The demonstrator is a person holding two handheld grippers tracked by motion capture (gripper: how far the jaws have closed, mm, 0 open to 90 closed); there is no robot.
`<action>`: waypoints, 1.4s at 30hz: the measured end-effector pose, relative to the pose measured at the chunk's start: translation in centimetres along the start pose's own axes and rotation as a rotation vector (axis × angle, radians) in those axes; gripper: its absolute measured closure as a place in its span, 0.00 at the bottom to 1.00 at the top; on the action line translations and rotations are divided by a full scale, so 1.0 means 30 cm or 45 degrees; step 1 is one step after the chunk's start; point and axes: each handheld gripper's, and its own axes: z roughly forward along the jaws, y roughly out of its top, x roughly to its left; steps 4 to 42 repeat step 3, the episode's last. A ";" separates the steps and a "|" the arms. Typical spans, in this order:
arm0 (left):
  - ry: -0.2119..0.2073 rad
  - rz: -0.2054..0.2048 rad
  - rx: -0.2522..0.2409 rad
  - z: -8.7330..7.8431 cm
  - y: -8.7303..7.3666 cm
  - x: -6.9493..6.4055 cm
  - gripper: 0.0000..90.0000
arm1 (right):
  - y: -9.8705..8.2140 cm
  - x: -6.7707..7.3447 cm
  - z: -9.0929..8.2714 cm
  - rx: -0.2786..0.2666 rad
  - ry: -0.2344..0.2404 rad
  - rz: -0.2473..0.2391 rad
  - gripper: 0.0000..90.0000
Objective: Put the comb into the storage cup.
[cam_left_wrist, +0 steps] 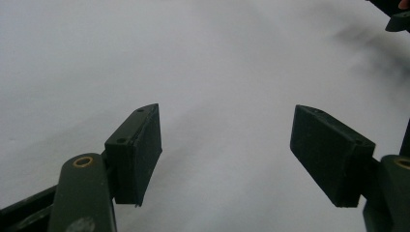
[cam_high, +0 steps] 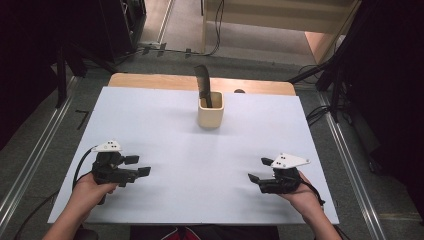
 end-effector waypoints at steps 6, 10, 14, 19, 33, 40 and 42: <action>0.005 -0.020 -0.002 -0.001 0.002 0.001 0.31 | -0.001 0.001 0.003 0.011 0.001 0.010 0.25; 0.005 -0.020 -0.002 -0.001 0.002 0.001 0.31 | -0.001 0.001 0.003 0.011 0.001 0.010 0.25; 0.005 -0.020 -0.002 -0.001 0.002 0.001 0.31 | -0.001 0.001 0.003 0.011 0.001 0.010 0.25; 0.005 -0.020 -0.002 -0.001 0.002 0.001 0.31 | -0.001 0.001 0.003 0.011 0.001 0.010 0.25; 0.005 -0.020 -0.002 -0.001 0.002 0.001 0.31 | -0.001 0.001 0.003 0.011 0.001 0.010 0.25; 0.005 -0.020 -0.002 -0.001 0.002 0.001 0.31 | -0.001 0.001 0.003 0.011 0.001 0.010 0.25; 0.005 -0.020 -0.002 -0.001 0.002 0.001 0.31 | -0.001 0.001 0.003 0.011 0.001 0.010 0.25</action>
